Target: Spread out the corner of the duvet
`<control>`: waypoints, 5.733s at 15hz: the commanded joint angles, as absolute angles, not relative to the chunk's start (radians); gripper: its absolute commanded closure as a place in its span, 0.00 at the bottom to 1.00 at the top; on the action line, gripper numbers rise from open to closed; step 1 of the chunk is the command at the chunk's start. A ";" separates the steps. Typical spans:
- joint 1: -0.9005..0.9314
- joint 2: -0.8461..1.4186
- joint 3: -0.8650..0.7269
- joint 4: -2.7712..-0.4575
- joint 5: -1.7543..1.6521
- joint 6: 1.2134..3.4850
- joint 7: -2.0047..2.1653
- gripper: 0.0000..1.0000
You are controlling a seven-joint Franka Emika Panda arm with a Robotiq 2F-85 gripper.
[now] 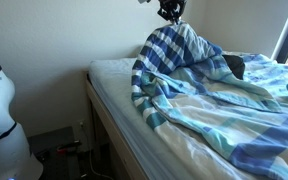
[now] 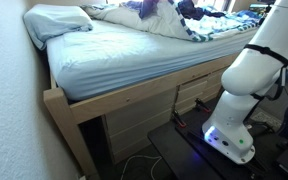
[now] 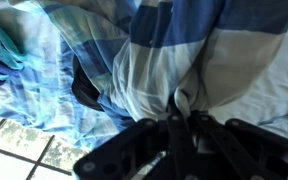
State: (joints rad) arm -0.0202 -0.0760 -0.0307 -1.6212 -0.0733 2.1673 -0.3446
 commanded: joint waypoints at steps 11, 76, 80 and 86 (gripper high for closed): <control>0.084 -0.108 0.075 -1.570 -0.116 2.136 -0.356 0.98; 0.301 -0.269 0.115 -2.143 0.389 2.003 -0.511 0.98; 0.294 -0.233 0.110 -2.140 0.415 1.960 -0.520 0.98; 0.280 -0.213 0.117 -2.125 0.420 1.929 -0.503 0.65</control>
